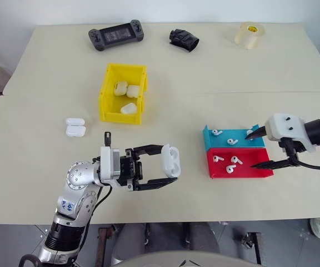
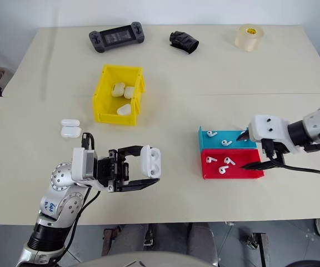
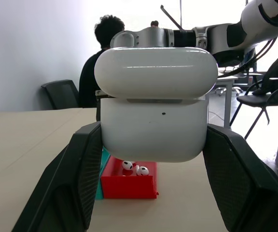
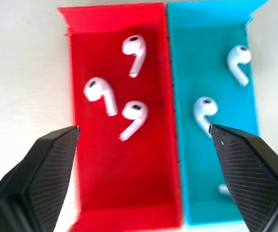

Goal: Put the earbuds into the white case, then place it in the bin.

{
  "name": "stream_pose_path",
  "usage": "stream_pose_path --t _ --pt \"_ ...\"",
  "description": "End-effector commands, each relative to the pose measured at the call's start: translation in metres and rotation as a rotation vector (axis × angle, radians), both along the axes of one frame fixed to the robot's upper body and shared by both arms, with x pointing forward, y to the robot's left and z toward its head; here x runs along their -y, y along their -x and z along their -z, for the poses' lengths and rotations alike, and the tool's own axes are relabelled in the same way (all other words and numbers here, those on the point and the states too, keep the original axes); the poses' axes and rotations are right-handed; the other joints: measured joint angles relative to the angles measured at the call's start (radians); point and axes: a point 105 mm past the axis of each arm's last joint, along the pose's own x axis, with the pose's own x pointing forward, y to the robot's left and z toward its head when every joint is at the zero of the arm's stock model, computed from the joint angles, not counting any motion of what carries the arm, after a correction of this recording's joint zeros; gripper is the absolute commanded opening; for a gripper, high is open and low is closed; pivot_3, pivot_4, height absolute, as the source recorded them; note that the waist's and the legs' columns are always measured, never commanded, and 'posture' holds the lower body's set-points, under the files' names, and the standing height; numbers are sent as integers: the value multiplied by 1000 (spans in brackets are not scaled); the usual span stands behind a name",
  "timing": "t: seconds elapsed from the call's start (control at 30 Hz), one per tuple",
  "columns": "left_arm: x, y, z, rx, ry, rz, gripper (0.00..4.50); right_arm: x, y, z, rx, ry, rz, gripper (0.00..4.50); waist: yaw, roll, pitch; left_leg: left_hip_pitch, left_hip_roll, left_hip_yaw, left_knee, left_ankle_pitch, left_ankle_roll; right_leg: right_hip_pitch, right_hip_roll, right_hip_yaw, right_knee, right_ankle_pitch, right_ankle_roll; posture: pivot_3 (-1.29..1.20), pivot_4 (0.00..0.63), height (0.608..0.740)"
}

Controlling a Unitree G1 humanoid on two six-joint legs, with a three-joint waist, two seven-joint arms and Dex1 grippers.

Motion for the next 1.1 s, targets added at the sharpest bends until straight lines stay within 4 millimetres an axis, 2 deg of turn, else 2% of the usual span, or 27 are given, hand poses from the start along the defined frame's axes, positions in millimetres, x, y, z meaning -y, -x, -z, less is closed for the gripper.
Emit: stream_pose_path --t 0.03,0.2,0.27,0.37,0.57,0.83,0.97,1.1 --pt "0 5 -6 24 23 36 2753 1 15 -14 22 -56 61 4490 1 0 0 0 0 -1 0 0 0 0 0 -1 0 0 0 0 150 740" --pt "-1 6 -3 17 27 66 2753 7 35 -12 108 -130 84 4490 3 0 0 1 0 0 0 0 0 1 0 0 1 0 0 0 150 740" --pt "-1 3 -2 12 28 63 2753 12 49 -4 90 -135 115 4490 7 0 0 1 0 0 0 0 0 2 0 -1 1 0 0 0 150 740" --pt "-1 -2 -1 10 27 60 2753 16 56 3 81 -152 190 4490 6 0 0 2 -1 0 0 0 0 3 0 0 0 0 0 0 150 740" --pt "-1 -5 -2 12 29 64 2753 5 53 6 6 -209 371 4490 -2 0 0 4 1 0 0 0 1 5 1 1 0 0 0 0 150 740" --pt "2 -3 0 2 35 65 2753 -8 31 13 -117 -220 593 4490 0 0 0 3 0 -1 0 0 1 4 0 1 -2 0 0 0 150 740" --pt "2 -1 0 0 36 58 2753 -19 28 15 -168 -182 599 4490 0 0 0 2 0 -3 0 0 0 4 0 0 -2 0 0 0 150 740" --pt "2 1 -2 7 40 51 2753 -22 15 18 -140 -148 631 4490 -2 0 0 1 -1 -2 0 0 1 3 0 0 -3 0 0 0 150 740"
